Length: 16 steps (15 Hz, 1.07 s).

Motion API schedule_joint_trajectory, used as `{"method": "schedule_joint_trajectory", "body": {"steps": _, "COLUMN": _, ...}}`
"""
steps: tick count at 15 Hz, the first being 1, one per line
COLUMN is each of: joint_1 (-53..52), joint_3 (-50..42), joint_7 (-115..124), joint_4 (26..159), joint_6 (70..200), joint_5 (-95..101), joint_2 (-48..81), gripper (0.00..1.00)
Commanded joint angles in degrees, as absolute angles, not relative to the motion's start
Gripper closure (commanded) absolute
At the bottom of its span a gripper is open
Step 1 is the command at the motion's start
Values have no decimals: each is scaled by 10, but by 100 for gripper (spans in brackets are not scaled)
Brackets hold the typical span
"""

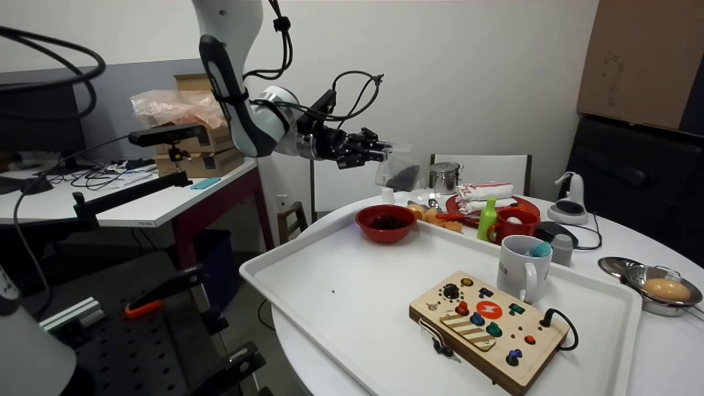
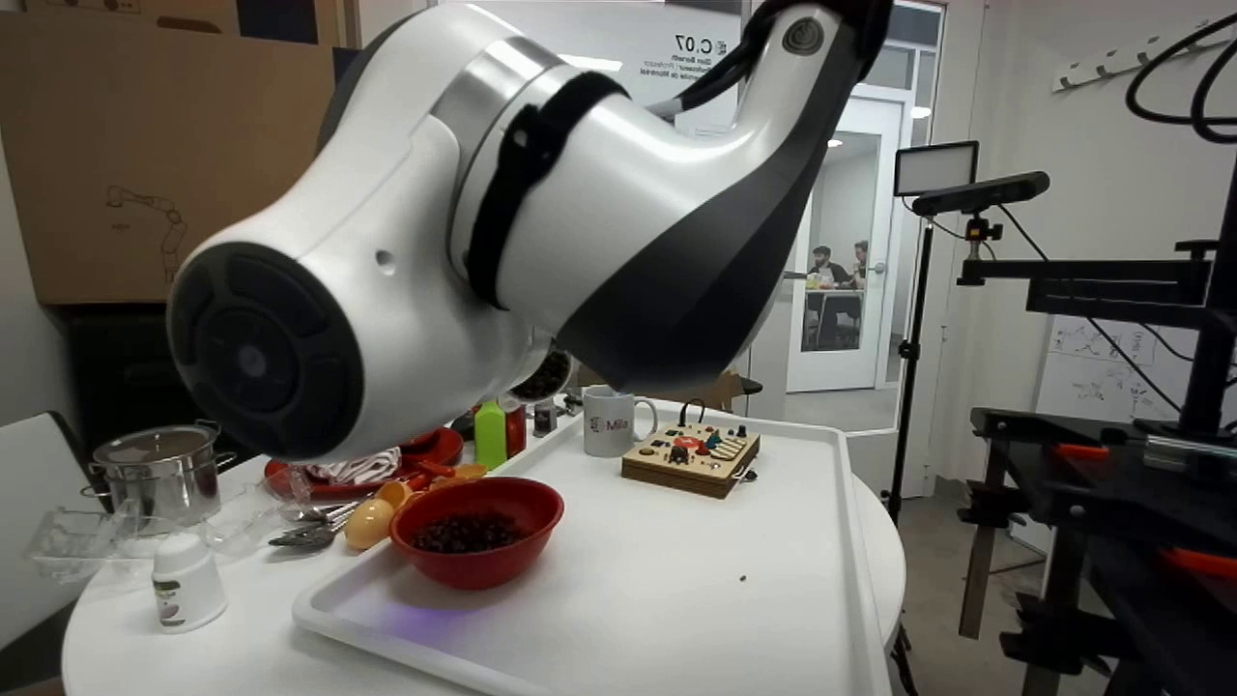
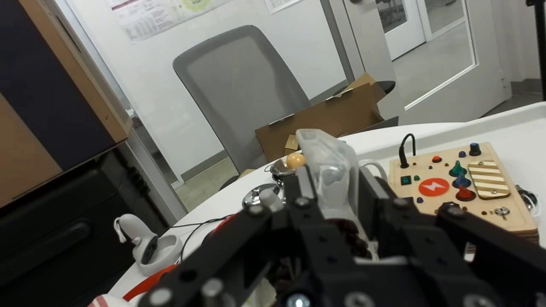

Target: Pour the things in the jug into the red bowl

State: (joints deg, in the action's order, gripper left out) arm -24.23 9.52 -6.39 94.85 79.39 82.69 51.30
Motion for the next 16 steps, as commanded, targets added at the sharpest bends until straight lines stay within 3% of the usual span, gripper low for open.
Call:
{"method": "schedule_joint_trajectory", "body": {"steps": 1, "joint_1": -261, "joint_3": 92, "joint_7": -43, "joint_4": 913, "joint_6": 743, "joint_5": 852, "joint_2": 548, "gripper": 85}}
{"method": "schedule_joint_trajectory", "body": {"steps": 16, "joint_1": -280, "joint_3": 88, "joint_7": 33, "joint_4": 881, "joint_6": 636, "joint_5": 921, "joint_2": 612, "gripper": 85}}
